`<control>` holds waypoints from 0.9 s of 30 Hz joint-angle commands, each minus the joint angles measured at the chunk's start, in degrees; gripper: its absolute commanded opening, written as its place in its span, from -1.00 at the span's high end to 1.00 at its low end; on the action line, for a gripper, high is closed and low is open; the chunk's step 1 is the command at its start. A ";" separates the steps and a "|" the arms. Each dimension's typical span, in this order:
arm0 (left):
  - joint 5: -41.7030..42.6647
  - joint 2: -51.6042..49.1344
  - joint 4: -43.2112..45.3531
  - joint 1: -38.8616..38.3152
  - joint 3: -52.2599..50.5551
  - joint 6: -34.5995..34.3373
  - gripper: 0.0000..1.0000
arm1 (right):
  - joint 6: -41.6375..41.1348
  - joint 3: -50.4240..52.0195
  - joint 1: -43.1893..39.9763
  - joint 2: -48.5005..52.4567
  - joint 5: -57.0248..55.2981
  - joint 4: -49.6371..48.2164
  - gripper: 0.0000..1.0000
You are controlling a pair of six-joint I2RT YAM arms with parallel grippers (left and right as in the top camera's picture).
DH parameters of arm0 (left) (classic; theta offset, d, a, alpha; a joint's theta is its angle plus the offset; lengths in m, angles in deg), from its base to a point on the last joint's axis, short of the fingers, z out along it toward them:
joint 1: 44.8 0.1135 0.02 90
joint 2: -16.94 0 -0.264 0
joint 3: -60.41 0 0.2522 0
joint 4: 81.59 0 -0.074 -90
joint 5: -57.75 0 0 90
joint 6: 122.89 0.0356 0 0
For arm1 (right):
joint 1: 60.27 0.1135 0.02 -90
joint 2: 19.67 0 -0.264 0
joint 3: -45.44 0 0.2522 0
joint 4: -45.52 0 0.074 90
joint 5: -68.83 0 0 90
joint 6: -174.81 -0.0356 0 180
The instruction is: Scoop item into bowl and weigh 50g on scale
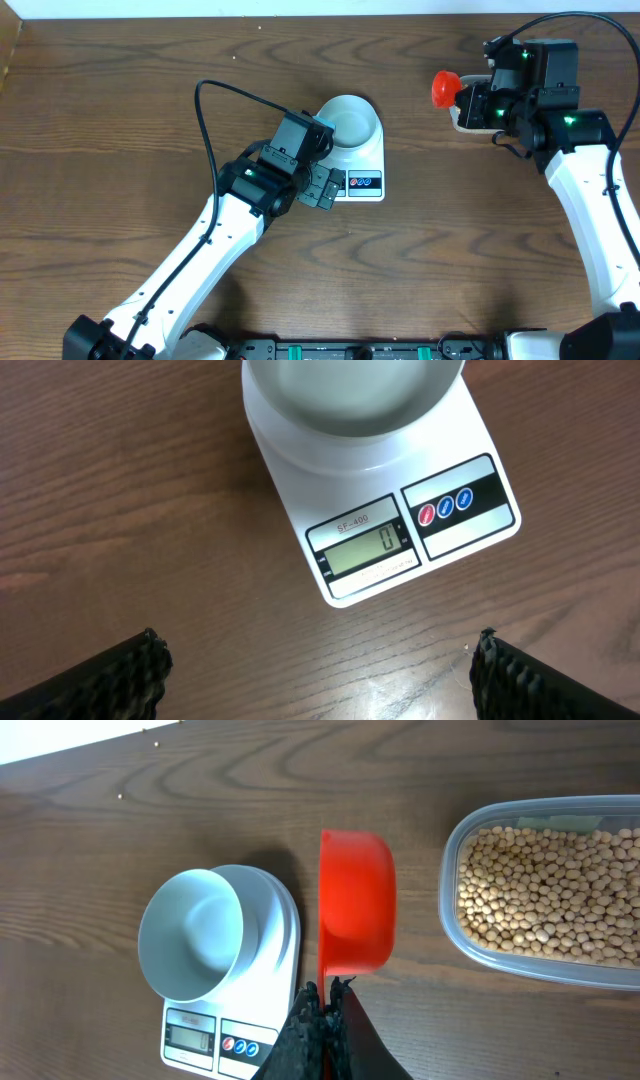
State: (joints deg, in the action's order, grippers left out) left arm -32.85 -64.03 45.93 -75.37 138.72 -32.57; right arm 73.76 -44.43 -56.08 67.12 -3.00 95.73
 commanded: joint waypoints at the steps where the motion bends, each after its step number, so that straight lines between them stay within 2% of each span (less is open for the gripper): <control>1: -0.96 0.50 -0.04 0.24 0.46 0.96 -0.96 | 0.85 -0.98 -0.57 0.15 -0.26 0.17 0.97; 27: -0.96 2.34 0.70 0.24 0.46 0.96 -0.96 | 0.87 -0.98 -0.79 0.15 -0.59 0.15 0.97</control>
State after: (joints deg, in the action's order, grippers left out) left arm -32.85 -63.90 46.25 -75.37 138.72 -32.57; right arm 73.76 -44.43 -56.56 67.12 -3.00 95.88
